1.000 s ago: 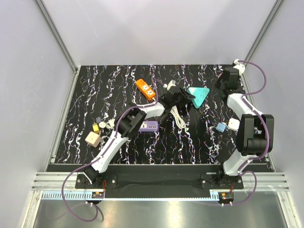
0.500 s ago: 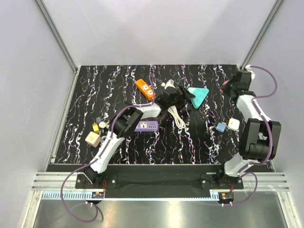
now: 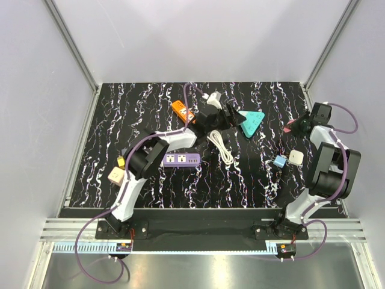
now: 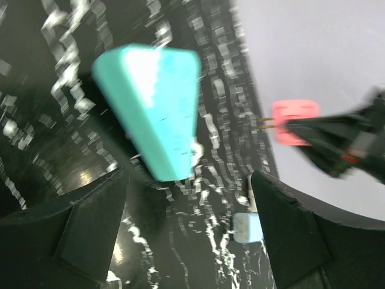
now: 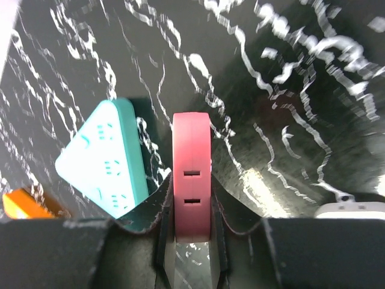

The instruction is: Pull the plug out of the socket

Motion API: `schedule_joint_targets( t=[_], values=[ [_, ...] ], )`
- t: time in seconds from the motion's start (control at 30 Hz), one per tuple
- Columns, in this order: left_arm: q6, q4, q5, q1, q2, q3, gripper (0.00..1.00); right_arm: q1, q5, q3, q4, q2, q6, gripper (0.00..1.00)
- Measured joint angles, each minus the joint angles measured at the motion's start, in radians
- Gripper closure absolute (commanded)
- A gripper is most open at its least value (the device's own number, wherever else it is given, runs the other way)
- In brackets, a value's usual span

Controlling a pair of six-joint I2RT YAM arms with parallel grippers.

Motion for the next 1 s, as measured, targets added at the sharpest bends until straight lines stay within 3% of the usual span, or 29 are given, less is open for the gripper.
schedule_joint_targets(
  t=[0.37,0.47,0.5,0.6,0.63,0.77,1.0],
  values=[
    [0.146,0.118,0.045,0.000,-0.124,-0.063,0.13,0.000,-0.095,-0.058,0.005,0.065,0.053,0.89],
    [0.163,0.126,0.047,0.000,-0.132,-0.084,0.12,0.000,-0.095,-0.085,0.005,0.065,0.056,0.75],
    [0.167,0.126,0.047,0.000,-0.133,-0.091,0.12,0.000,-0.092,-0.093,0.005,0.065,0.054,0.63],
    [0.178,0.126,0.047,0.000,-0.133,-0.107,0.12,0.000,-0.080,-0.113,0.001,0.066,0.044,0.47],
    [0.180,0.126,0.047,0.000,-0.133,-0.109,0.11,0.000,-0.078,-0.119,0.001,0.066,0.043,0.35],
    [0.186,0.127,0.046,0.000,-0.133,-0.111,0.11,0.000,-0.059,-0.129,-0.003,0.061,0.029,0.13],
    [0.187,0.131,0.046,0.000,-0.133,-0.111,0.12,0.005,0.072,-0.096,-0.122,0.021,-0.017,0.06]
  ],
)
